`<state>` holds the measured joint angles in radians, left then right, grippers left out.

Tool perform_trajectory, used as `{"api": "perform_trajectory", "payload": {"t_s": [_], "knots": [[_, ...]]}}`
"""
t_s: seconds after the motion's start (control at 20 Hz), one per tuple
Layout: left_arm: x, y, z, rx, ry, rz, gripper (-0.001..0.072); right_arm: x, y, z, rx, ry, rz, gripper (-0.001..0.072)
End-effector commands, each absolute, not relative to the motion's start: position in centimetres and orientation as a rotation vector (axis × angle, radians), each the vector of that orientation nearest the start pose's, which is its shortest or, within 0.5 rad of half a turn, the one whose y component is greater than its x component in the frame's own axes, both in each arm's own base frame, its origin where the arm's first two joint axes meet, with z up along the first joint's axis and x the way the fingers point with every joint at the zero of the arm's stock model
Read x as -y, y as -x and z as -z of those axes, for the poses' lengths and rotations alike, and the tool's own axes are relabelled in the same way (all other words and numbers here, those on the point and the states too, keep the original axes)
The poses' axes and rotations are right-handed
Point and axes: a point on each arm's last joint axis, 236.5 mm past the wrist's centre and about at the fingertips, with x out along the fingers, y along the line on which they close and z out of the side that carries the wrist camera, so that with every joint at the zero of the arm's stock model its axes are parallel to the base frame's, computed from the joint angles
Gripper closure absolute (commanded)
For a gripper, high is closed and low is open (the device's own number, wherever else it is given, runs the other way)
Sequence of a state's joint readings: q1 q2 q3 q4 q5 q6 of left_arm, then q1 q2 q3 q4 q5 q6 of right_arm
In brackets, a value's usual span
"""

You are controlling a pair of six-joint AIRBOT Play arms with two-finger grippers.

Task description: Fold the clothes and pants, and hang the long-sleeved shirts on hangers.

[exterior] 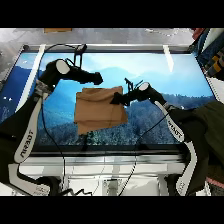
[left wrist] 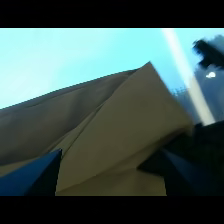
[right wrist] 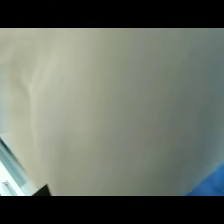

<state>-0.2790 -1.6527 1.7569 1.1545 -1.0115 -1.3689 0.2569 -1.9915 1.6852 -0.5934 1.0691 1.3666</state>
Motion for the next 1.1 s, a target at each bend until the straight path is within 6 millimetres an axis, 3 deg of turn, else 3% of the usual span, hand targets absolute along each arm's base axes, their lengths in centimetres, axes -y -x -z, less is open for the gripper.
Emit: {"api": "perform_trajectory", "payload": {"t_s": [0.0, 0.1, 0.2, 0.35, 0.45, 0.6, 0.8, 0.95, 1.05], "knots": [[19.4, -48.9, -13.3, -0.892, -0.067, 0.521, 0.0011, -28.6, -49.7, -4.0, -1.208, -0.635, -0.84, 0.0684], [18.2, -46.7, -16.4, -0.874, -0.109, 0.511, 0.0011, -24.6, -49.5, -9.9, -1.169, -0.639, -0.888, 0.0684], [17.7, -44.6, -20.1, -0.82, -0.116, 0.518, 0.001, -19.4, -49.1, -15.4, -1.124, -0.657, -0.853, 0.0684], [16.9, -41.7, -25.9, -0.694, -0.116, 0.519, 0.0011, -9.7, -48.3, -23.3, -0.957, -0.704, -0.678, 0.0684], [16.3, -39.7, -29.2, -0.615, -0.119, 0.517, 0.001, -2.3, -46.4, -26.6, -0.861, -0.697, -0.478, 0.0684], [14.5, -37.0, -33.3, -0.512, -0.15, 0.474, 0.0011, 9.2, -40.4, -27.6, -0.84, -0.654, -0.089, 0.0683], [11.6, -34.6, -36.6, -0.42, -0.201, 0.388, 0.0011, 22.4, -27.7, -25.8, -0.929, -0.664, 0.486, 0.0684], [11.3, -33.6, -37.6, -0.391, -0.199, 0.387, 0.0011, 27.8, -20.0, -25.1, -0.9, -0.754, 0.789, 0.0684], [11.4, -33.5, -37.6, -0.39, -0.197, 0.39, 0.0011, 29.9, -16.4, -24.2, -0.907, -0.799, 0.919, 0.0684]]}}
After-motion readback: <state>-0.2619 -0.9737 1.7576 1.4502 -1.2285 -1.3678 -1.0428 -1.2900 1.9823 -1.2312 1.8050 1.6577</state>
